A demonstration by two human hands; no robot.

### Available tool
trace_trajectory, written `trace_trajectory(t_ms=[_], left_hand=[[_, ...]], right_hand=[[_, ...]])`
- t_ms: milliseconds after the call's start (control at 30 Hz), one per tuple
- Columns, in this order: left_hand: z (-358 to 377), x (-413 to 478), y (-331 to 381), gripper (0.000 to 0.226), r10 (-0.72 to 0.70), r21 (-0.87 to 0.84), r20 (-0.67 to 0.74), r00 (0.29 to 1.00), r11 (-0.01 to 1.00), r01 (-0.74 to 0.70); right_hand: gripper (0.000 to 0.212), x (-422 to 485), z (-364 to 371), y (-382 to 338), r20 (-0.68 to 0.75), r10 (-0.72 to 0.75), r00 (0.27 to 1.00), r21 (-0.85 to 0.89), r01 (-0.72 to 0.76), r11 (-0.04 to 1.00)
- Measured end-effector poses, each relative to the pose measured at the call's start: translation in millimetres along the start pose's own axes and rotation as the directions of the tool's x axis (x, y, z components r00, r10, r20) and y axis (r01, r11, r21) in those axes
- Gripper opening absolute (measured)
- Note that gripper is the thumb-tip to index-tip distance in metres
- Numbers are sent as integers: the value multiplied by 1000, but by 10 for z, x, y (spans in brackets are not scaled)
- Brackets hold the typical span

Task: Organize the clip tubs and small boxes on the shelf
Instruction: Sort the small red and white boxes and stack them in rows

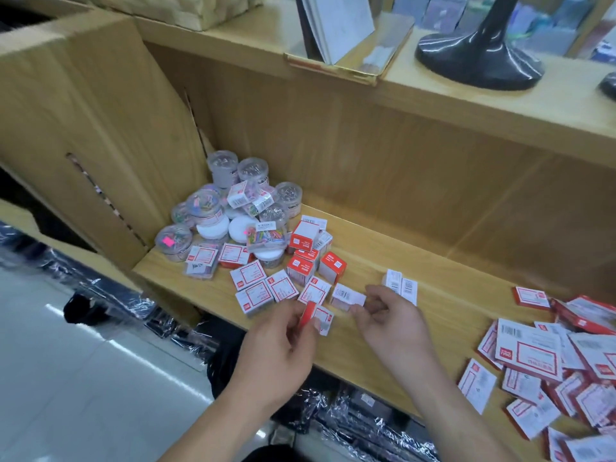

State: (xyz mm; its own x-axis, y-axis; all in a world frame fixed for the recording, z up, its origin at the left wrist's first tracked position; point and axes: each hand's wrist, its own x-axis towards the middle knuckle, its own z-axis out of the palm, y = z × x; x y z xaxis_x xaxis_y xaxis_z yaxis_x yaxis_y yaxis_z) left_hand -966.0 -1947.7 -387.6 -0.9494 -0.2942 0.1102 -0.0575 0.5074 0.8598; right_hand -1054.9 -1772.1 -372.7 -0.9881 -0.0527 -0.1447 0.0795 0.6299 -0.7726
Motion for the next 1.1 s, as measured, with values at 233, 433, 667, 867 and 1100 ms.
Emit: trace_trajectory(t_ms=[233,433,667,867,1100], left_hand=[[-66,92,163,9,-17,-128,-18,1000,992,15],[-40,111,134,2,-65,-156,35,997,985,70],[-92,201,82,4,-172,-248,87,981,950,189],[-141,256,16,6,-199,-282,68,978,936,210],[-106,257,77,5,-223,-335,83,971,912,238]], right_hand=[[75,156,-393,138,-152,0,988,-222,-34,974],[72,412,-459,176,103,3,995,-216,19,976],[41,590,-229,-61,69,50,996,-47,-47,998],[20,696,-41,-212,177,84,981,279,-132,951],[23,239,-170,-329,-75,-148,986,231,161,960]])
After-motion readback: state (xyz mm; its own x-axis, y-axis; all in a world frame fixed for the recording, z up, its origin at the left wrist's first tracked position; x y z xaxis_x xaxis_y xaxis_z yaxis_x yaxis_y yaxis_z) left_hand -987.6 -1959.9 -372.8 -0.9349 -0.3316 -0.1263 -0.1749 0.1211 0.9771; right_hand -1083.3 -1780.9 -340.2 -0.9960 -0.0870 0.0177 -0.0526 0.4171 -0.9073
